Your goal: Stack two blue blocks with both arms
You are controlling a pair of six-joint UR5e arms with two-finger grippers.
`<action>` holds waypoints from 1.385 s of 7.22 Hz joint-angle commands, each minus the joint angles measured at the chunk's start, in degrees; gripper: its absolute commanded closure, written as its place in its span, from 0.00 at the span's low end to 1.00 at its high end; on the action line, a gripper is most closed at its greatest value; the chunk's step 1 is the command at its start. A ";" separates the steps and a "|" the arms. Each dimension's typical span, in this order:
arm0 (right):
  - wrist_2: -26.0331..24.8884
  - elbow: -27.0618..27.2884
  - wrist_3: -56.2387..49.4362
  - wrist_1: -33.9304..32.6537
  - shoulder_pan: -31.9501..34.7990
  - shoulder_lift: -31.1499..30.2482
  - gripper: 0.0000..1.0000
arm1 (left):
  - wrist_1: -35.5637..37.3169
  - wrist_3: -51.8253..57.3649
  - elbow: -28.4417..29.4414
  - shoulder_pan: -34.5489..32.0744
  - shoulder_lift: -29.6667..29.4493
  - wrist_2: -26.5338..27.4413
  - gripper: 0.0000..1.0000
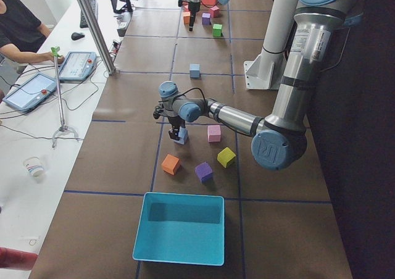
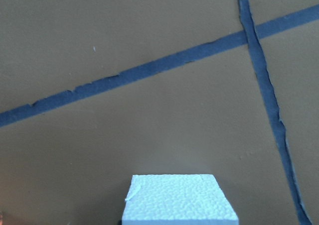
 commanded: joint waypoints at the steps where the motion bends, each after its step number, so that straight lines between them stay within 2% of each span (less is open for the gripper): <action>1: 0.17 0.86 -0.27 0.09 0.48 -2.38 0.00 | 2.15 -9.39 -3.99 0.37 -5.21 1.26 0.57; 3: 1.47 3.94 -11.71 0.00 6.51 -10.54 0.00 | 19.04 -13.93 -6.64 6.22 -18.72 1.53 0.58; 4: 2.88 3.86 -16.05 0.00 9.25 -12.48 0.00 | 22.35 -19.95 -6.56 8.95 -24.79 1.35 0.58; 5: 3.24 3.86 -18.09 0.00 10.32 -13.55 0.00 | 22.30 -27.93 -6.47 13.94 -28.85 1.44 0.59; 6: 3.24 3.77 -18.38 0.00 10.50 -13.82 0.00 | 22.38 -31.32 -5.08 17.38 -32.98 1.70 0.59; 7: 3.24 3.68 -18.64 0.00 10.42 -14.43 0.00 | 22.38 -32.22 -4.37 19.42 -35.29 4.75 0.58; 8: 3.24 3.25 -18.64 0.78 10.42 -14.61 0.00 | 22.30 -32.23 0.16 20.48 -37.66 7.48 0.58; 9: 3.16 2.02 -18.47 3.14 10.33 -15.13 0.00 | 21.86 -32.23 4.82 20.49 -40.21 7.68 0.58; 10: 3.16 0.88 -18.29 6.03 10.33 -15.84 0.00 | 21.68 -32.14 5.65 20.50 -40.49 7.68 0.58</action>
